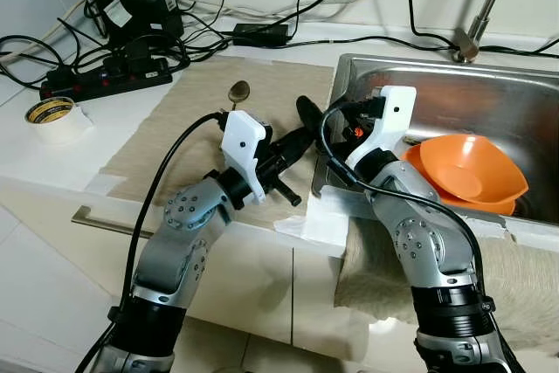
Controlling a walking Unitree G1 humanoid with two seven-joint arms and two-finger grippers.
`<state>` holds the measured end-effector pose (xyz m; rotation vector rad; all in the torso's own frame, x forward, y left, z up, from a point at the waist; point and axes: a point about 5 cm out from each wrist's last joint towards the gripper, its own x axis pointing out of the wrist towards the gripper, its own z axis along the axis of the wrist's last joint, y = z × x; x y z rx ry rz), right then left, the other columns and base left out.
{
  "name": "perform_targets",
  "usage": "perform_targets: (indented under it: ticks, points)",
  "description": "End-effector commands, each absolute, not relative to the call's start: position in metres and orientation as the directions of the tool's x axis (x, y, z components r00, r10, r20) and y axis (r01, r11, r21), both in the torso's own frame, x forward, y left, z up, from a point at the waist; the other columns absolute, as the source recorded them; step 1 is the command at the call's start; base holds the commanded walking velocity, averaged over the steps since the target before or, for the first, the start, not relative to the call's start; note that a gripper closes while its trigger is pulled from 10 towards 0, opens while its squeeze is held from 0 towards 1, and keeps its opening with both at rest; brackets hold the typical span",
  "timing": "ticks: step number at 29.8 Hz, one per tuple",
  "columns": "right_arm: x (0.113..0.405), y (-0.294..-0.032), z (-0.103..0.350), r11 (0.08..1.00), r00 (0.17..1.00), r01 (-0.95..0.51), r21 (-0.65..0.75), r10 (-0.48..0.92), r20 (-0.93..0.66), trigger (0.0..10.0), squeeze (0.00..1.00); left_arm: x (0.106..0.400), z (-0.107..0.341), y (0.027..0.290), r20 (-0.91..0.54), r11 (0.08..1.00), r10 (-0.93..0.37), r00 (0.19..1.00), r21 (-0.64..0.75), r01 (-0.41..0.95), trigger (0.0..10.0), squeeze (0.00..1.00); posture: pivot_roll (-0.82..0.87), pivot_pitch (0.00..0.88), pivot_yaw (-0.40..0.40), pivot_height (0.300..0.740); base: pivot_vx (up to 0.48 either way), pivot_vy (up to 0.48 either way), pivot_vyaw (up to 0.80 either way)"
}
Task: Kitchen organization
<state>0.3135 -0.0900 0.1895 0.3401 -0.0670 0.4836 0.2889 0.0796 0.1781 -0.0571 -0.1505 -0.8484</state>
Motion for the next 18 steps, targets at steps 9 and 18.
perform_targets:
  ticks: [9, 18]
  points:
    - [0.3208, -0.0974, 0.1805, 0.877, 0.923, -0.383, 0.292, 0.376, 0.080, 0.0, 0.00, 0.2848, 0.1917, 0.0737, 0.198, 0.629, -0.769, 0.608, 0.061, 0.775, 0.0, 0.62, -0.04, 0.000, 0.072, 0.736, 0.000, 0.000, 0.00]
    - [0.3204, -0.0984, 0.1777, 0.884, 0.926, -0.375, 0.279, 0.371, 0.068, 0.0, 0.00, 0.2857, 0.1906, 0.0741, 0.189, 0.633, -0.767, 0.613, 0.064, 0.772, 0.0, 0.62, -0.05, 0.000, 0.072, 0.736, 0.000, 0.000, 0.00]
